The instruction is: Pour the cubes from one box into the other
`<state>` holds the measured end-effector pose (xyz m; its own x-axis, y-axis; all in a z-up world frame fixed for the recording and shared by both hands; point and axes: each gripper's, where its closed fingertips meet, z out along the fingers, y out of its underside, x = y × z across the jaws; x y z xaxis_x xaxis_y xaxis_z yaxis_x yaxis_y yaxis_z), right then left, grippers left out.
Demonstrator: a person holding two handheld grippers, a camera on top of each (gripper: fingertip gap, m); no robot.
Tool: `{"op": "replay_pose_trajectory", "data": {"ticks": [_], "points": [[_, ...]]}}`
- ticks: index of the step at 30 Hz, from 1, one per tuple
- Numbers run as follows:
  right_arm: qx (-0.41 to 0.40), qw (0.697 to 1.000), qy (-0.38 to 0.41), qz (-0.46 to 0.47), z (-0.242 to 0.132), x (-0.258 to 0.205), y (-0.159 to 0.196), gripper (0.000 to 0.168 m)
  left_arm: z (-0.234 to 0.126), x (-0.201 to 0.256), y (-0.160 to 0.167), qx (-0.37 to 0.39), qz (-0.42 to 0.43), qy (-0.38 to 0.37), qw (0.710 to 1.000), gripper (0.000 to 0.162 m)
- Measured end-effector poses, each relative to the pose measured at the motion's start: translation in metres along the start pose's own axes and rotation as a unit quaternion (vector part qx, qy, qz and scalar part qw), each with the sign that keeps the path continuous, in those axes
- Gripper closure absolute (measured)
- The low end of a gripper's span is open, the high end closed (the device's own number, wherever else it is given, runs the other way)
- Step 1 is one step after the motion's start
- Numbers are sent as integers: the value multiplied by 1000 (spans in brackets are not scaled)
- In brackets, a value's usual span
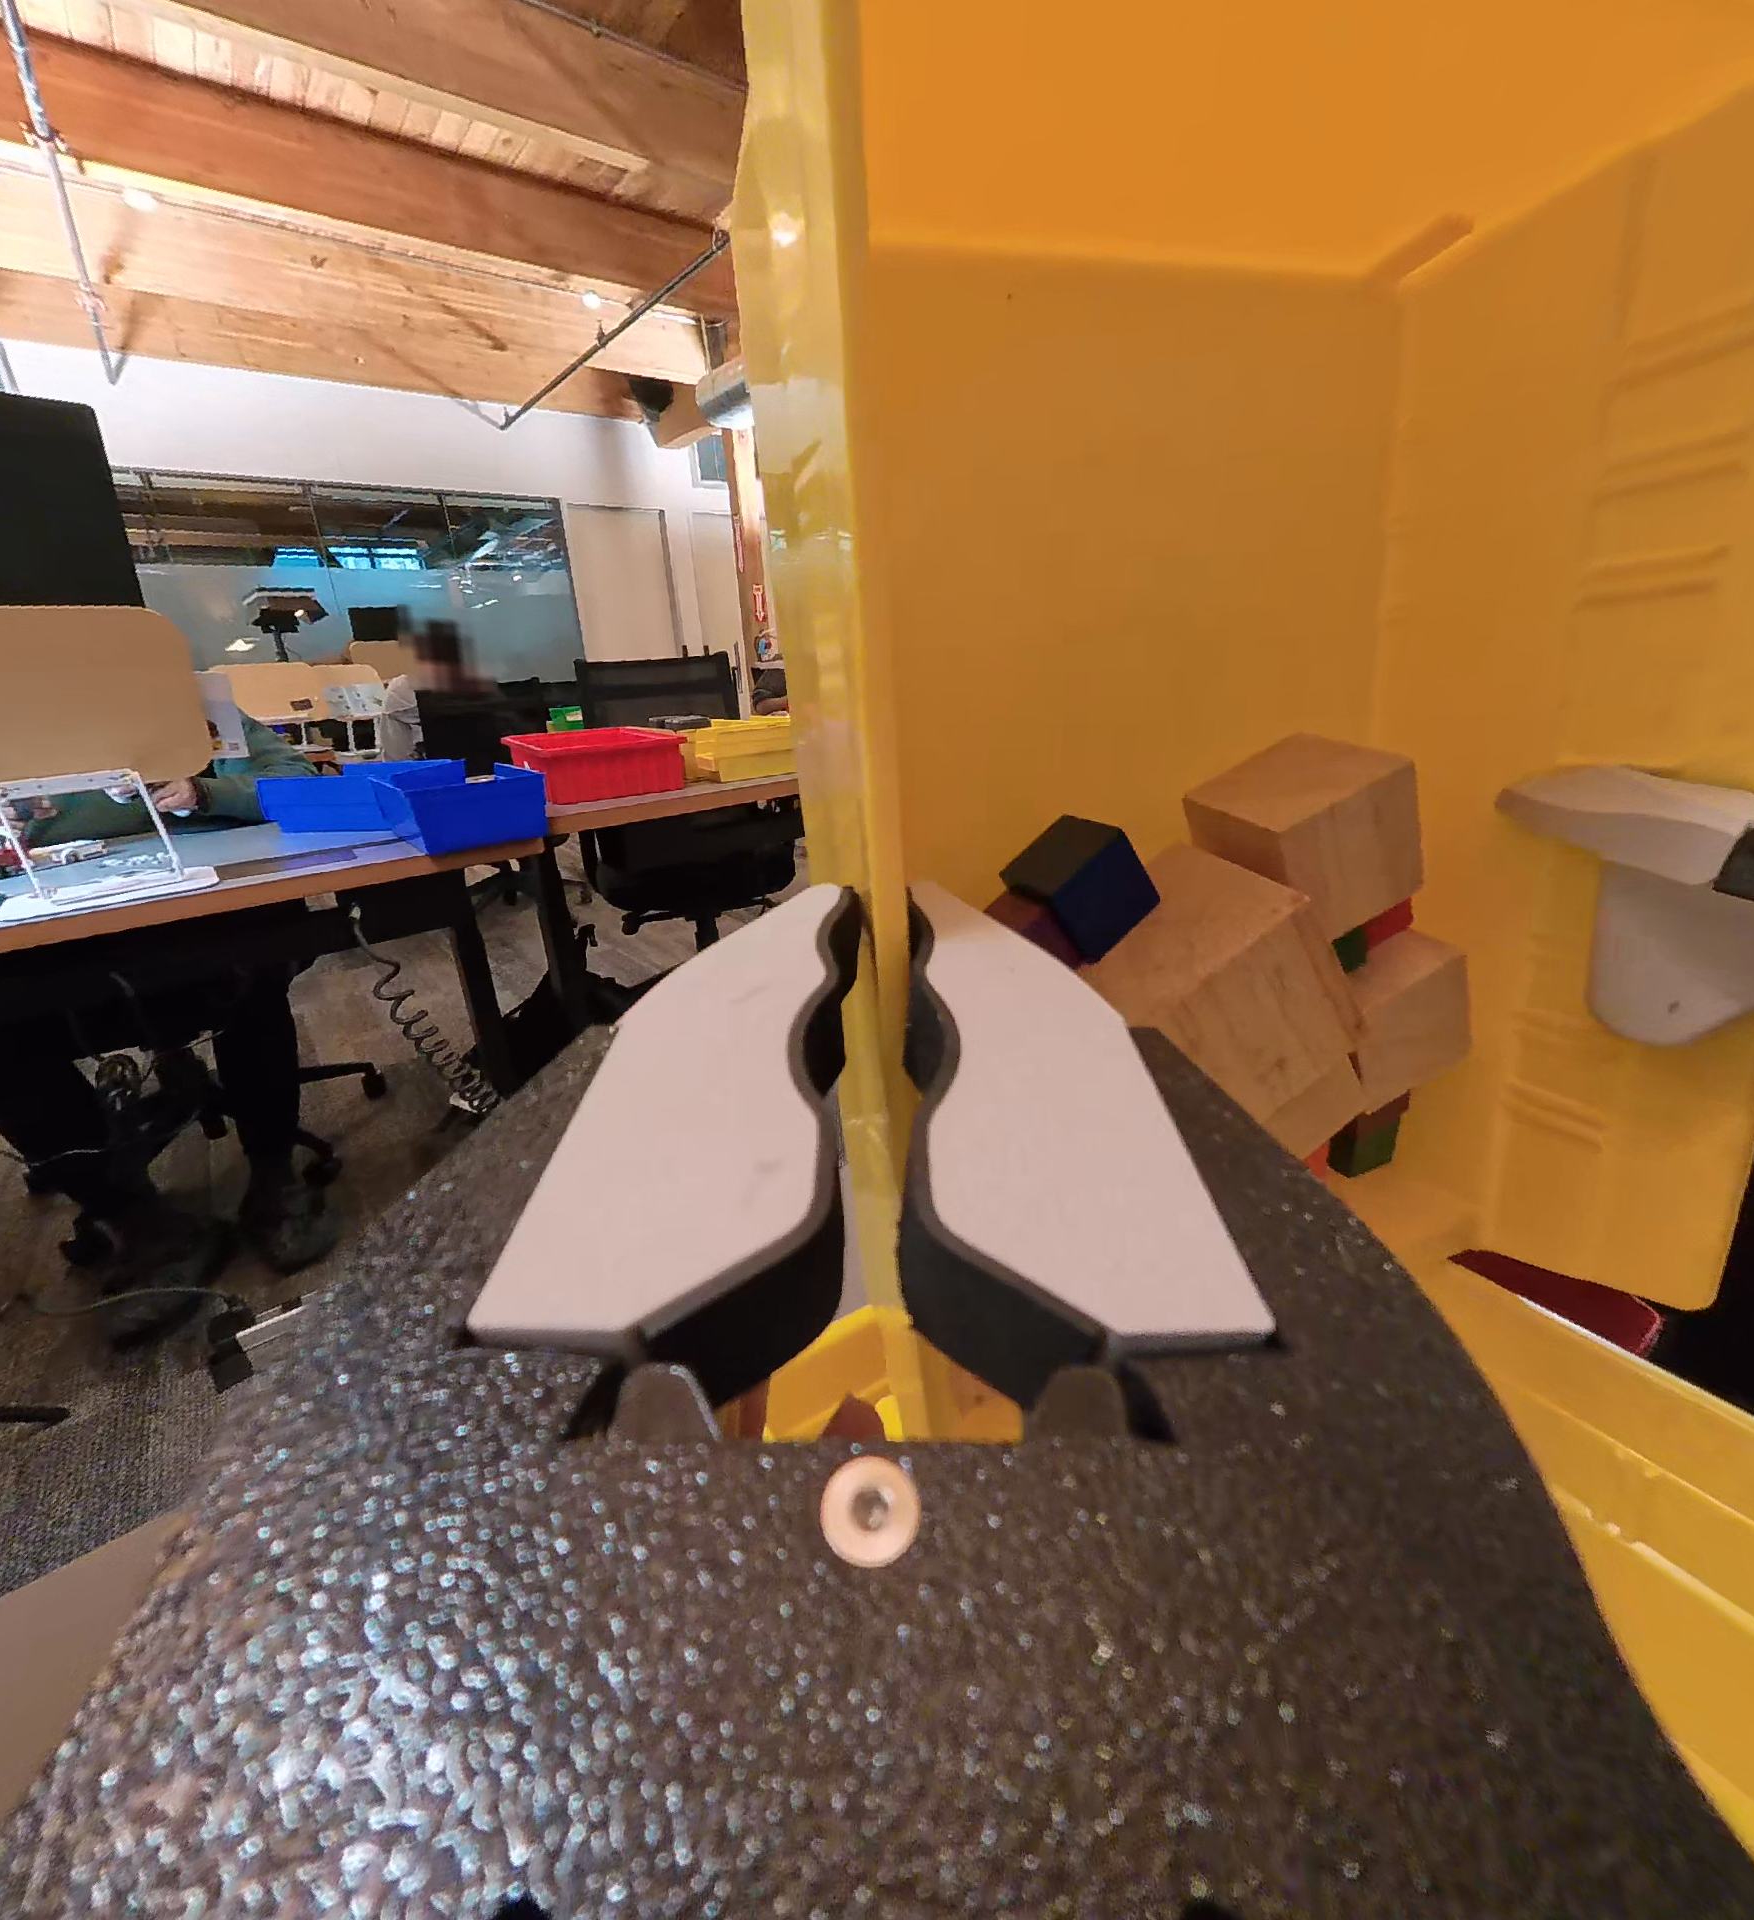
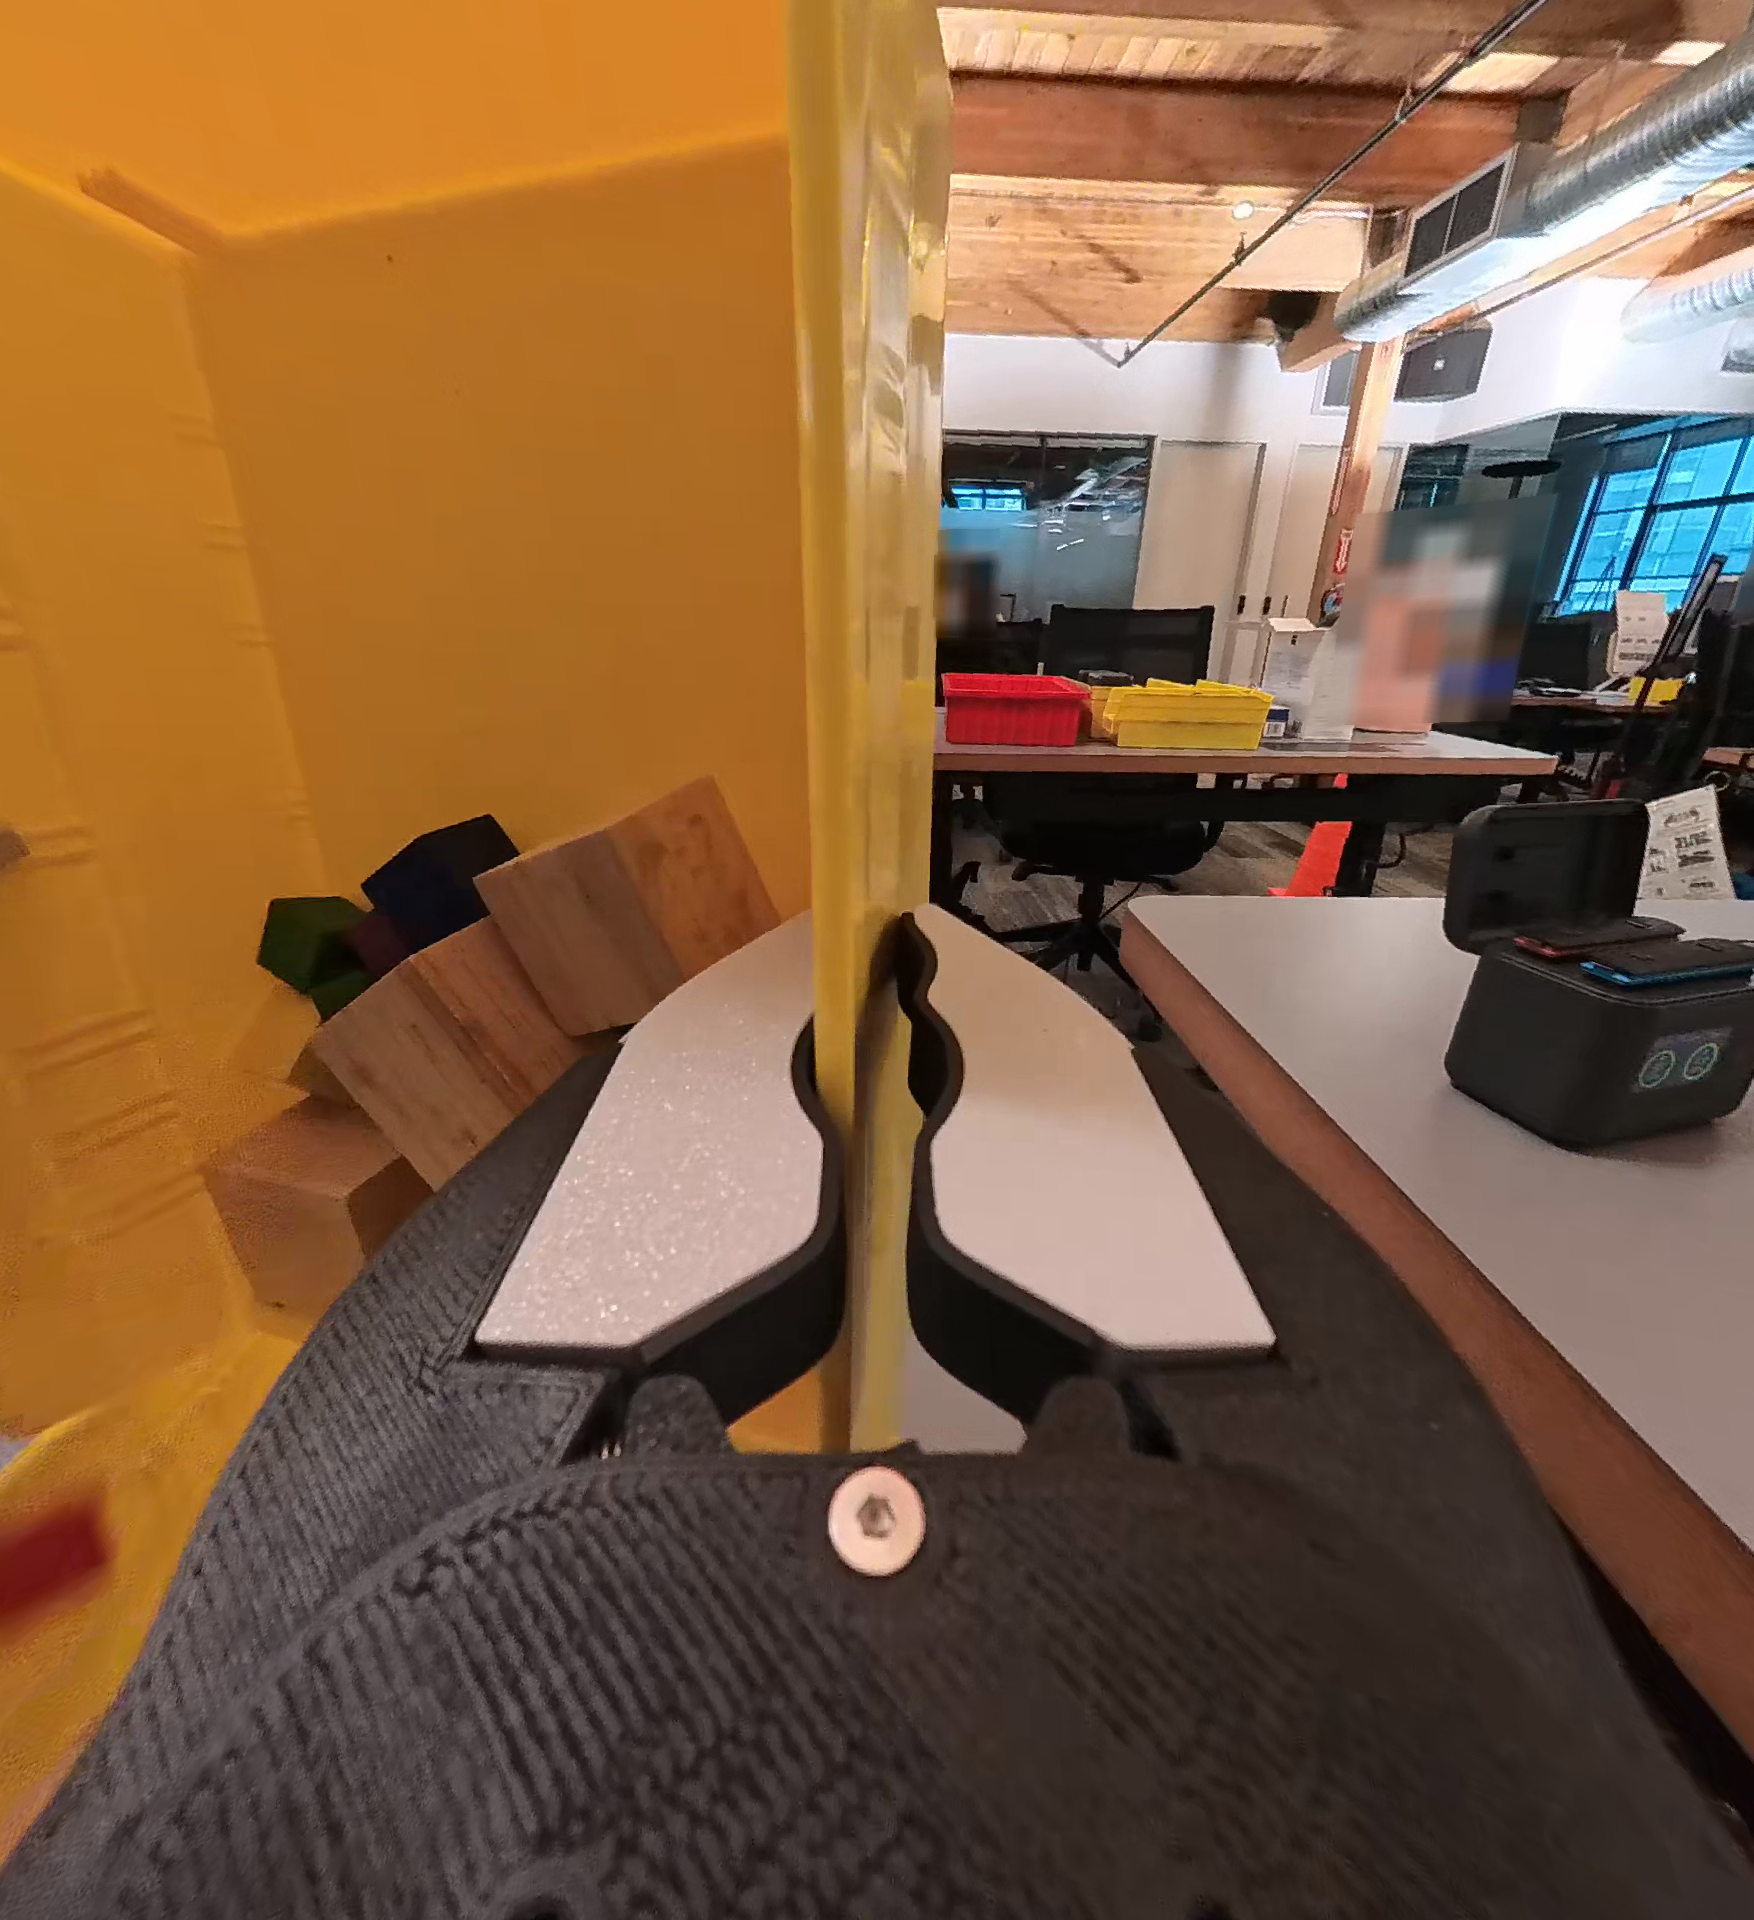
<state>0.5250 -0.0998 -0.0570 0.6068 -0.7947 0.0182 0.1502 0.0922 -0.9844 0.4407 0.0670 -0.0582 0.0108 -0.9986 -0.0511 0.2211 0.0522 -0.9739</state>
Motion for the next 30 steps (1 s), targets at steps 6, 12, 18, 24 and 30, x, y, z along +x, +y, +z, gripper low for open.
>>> {"op": "replay_pose_trajectory", "data": {"ticks": [6, 12, 18, 24, 30], "points": [[6, 1000, -4, 3, 5, 1, -3, 162, 2, -1, -1, 3, 10, 0, 1000, 156], [25, 1000, -11, 1, 8, -2, -14, 162, 1, -3, -12, 19, 17, -4, 1000, 156], [36, 999, -10, -8, 11, -4, -23, 163, 1, -5, -21, 25, 19, -2, 1000, 155], [57, 998, -14, 7, 13, -2, -36, 162, 4, -3, -38, 39, 31, 0, 999, 155], [33, 999, -10, 6, 15, -1, -22, 162, 7, -5, -19, 5, 38, -6, 999, 155]]}}
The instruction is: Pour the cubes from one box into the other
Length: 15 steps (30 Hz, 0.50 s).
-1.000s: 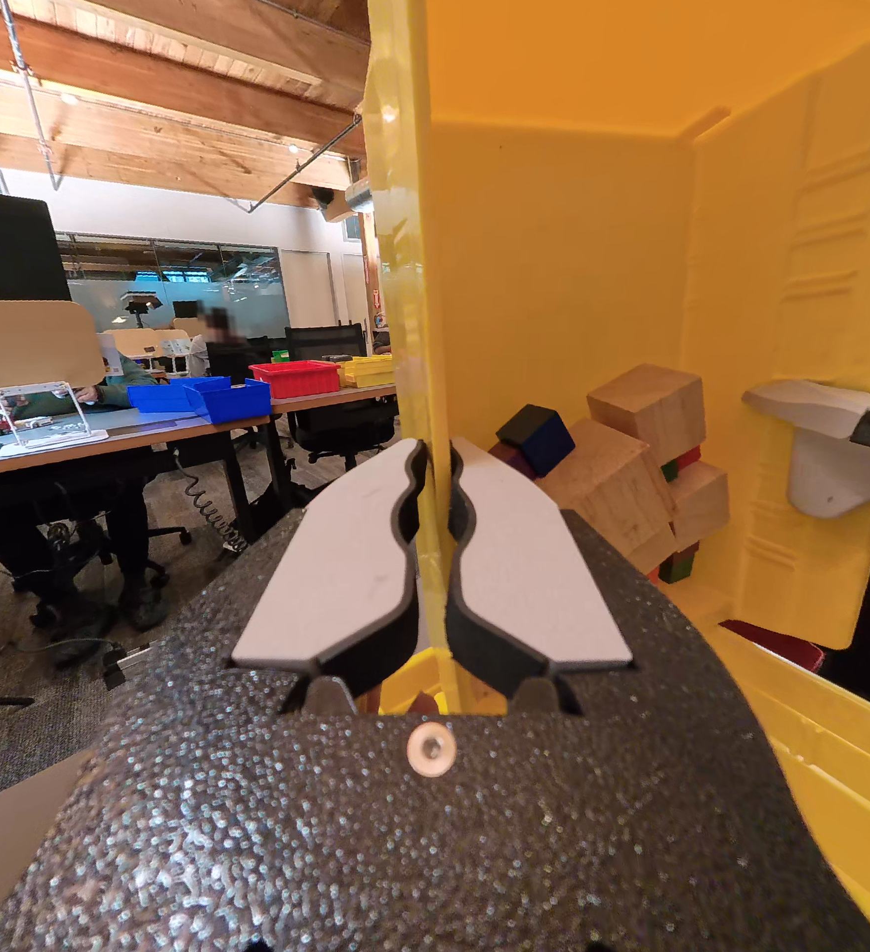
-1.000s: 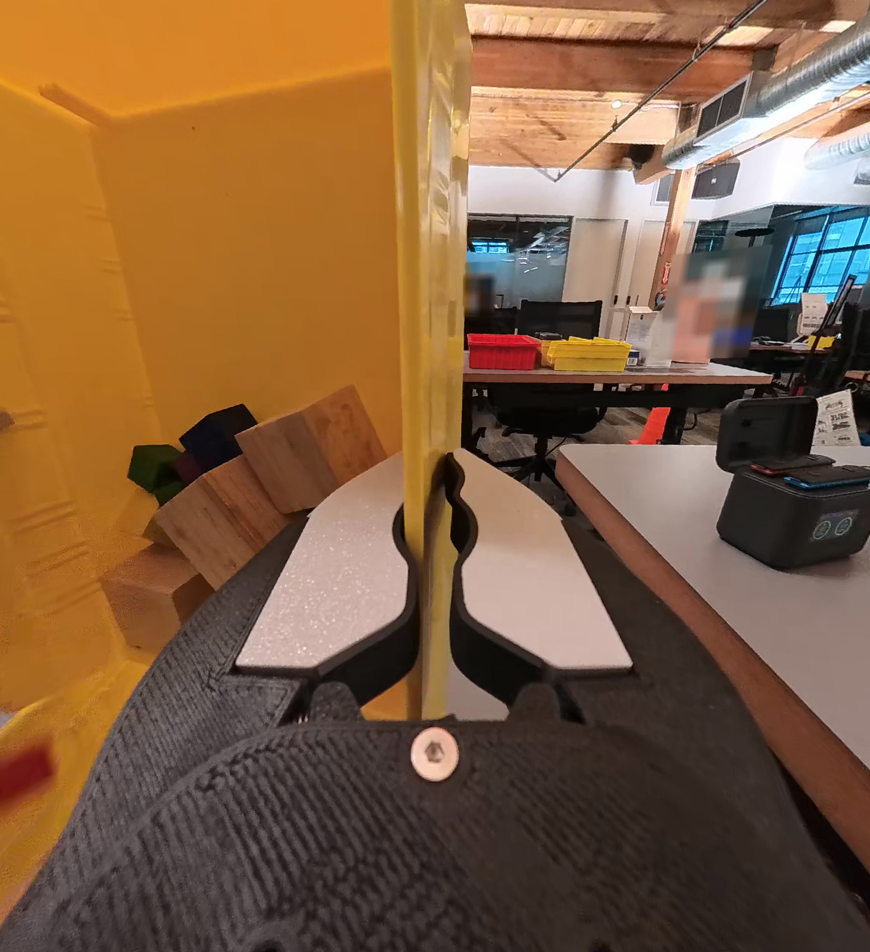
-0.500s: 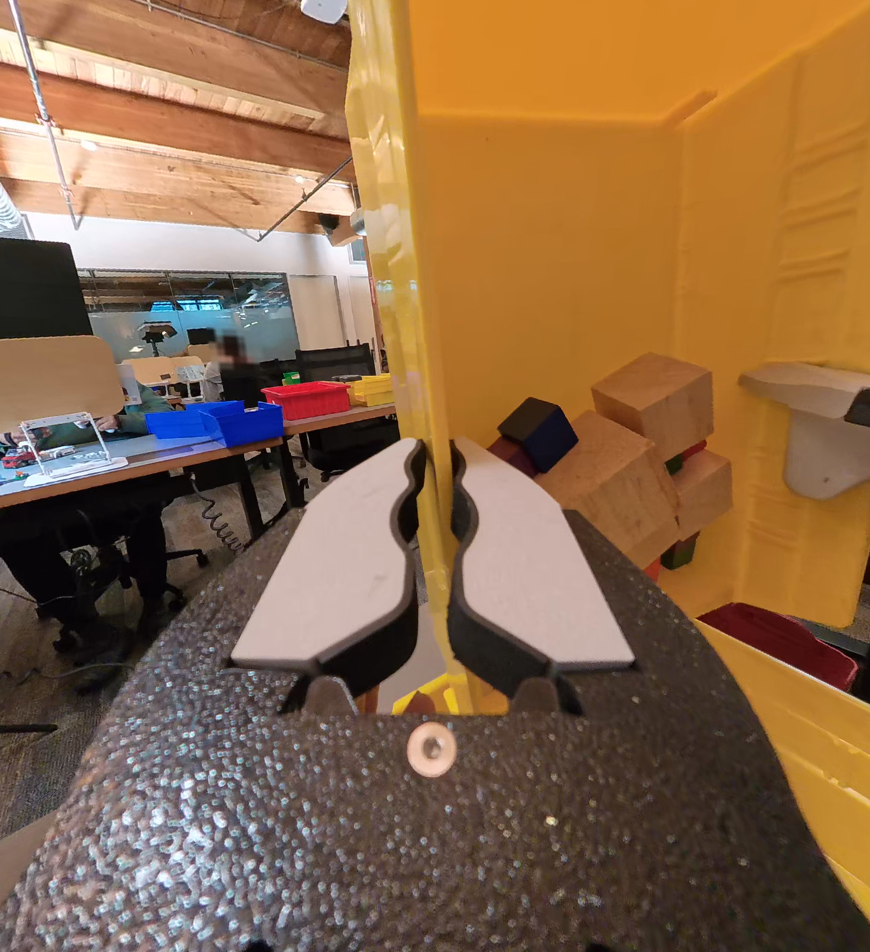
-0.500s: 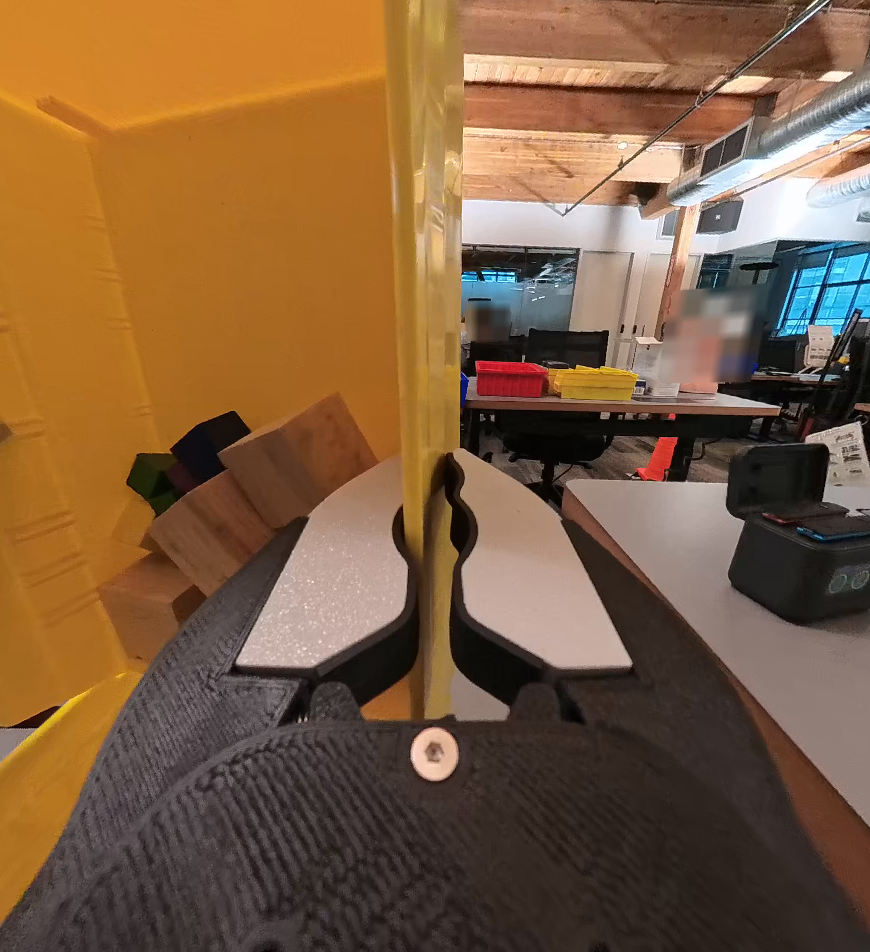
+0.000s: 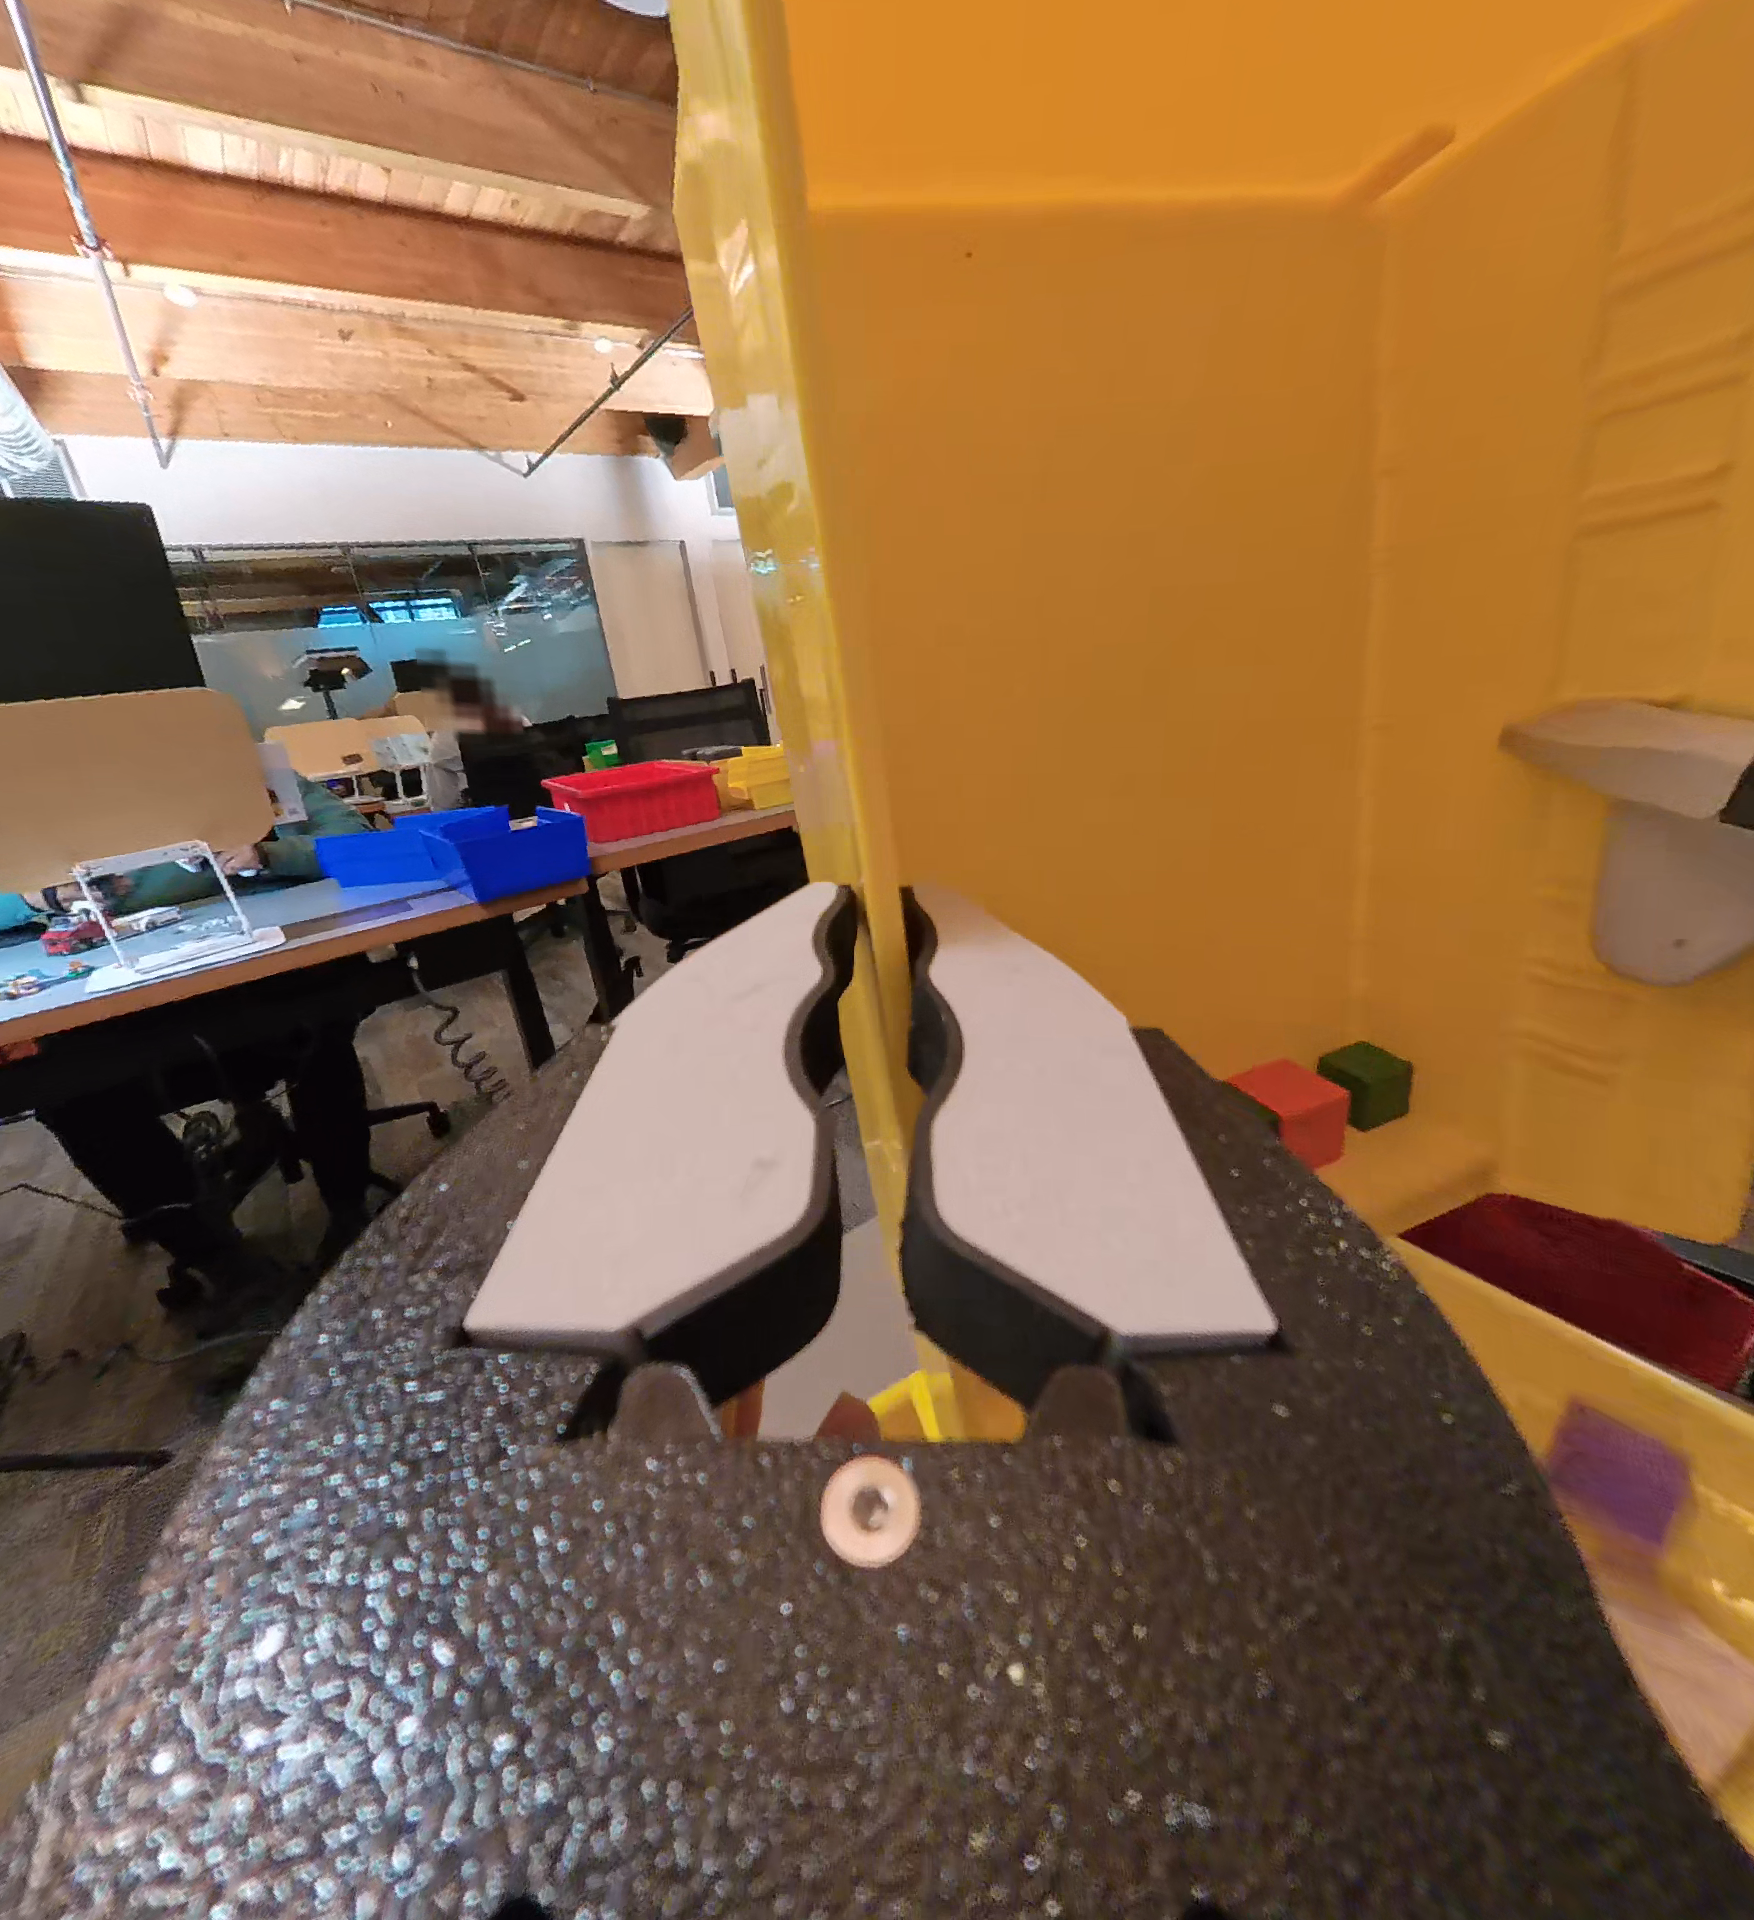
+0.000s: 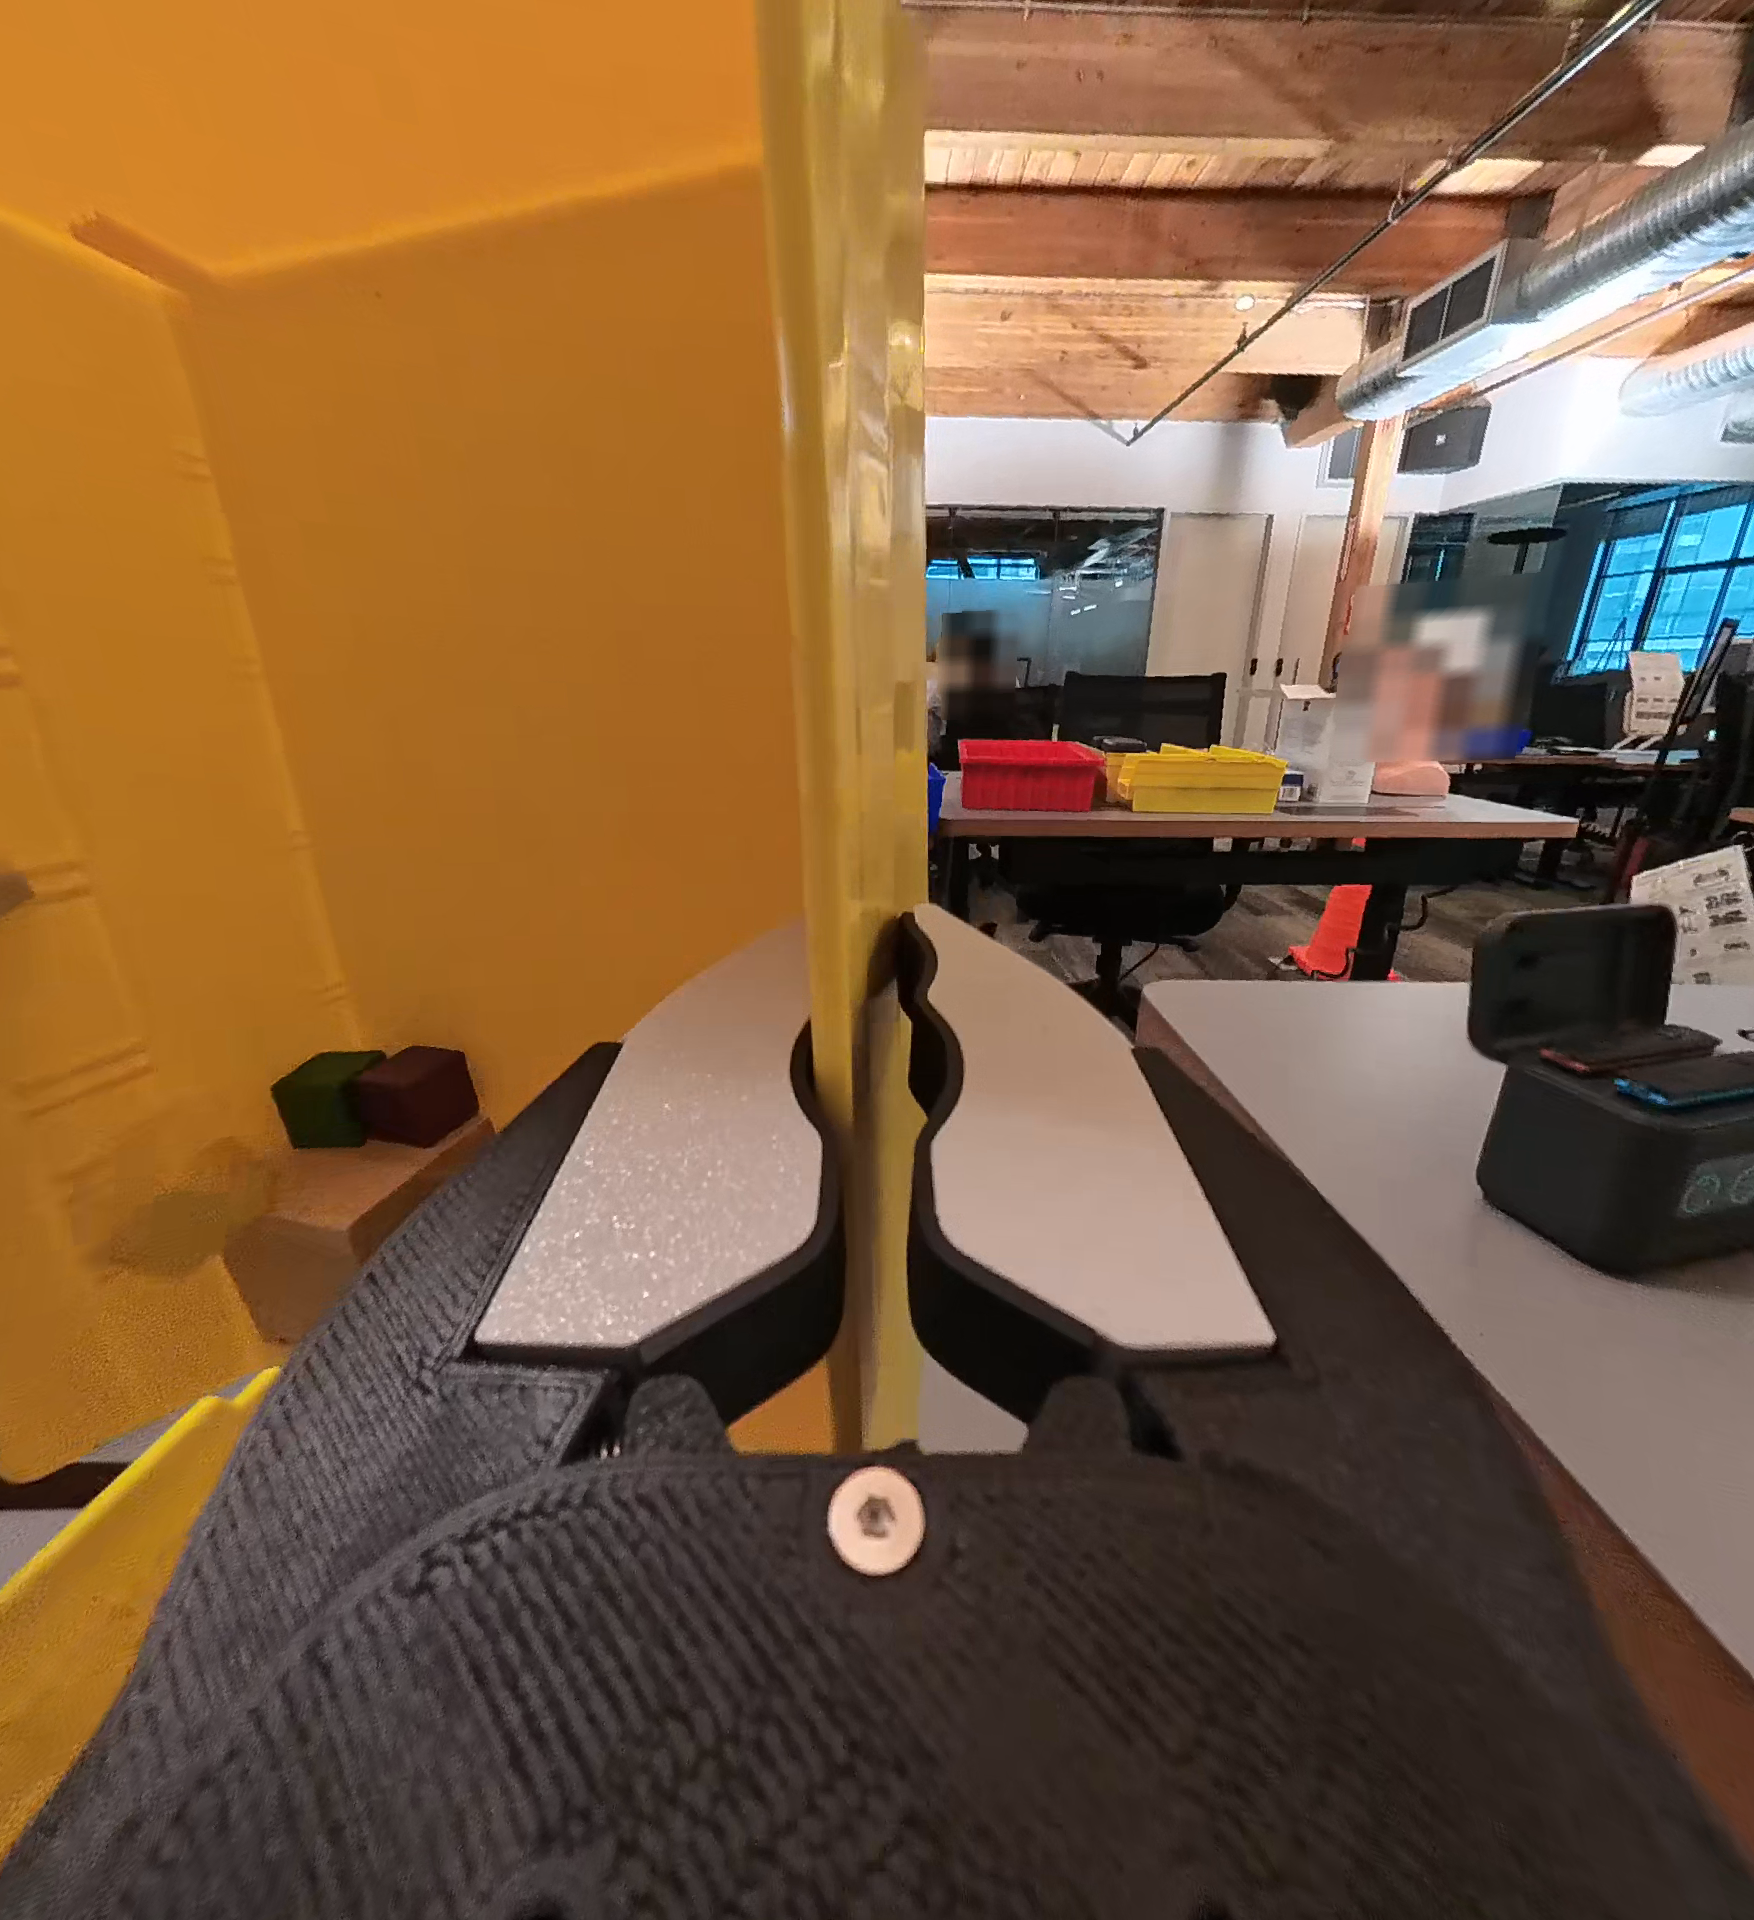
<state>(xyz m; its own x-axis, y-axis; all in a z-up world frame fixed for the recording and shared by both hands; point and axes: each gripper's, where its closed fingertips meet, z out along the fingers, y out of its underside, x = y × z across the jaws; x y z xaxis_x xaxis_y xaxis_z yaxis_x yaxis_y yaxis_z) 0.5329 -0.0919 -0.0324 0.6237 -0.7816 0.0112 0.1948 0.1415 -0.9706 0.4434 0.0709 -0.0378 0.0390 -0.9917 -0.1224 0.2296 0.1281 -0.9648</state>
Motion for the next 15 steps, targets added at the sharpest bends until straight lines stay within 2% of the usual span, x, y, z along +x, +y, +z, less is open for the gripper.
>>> {"op": "replay_pose_trajectory", "data": {"ticks": [6, 15], "points": [[9, 1000, -8, 6, -3, -4, 2, 161, -6, 0, 4, 5, -2, 0, 1000, 155], [62, 998, -9, 9, -5, -7, -25, 162, -15, 2, -26, 58, 28, -17, 998, 155]]}}
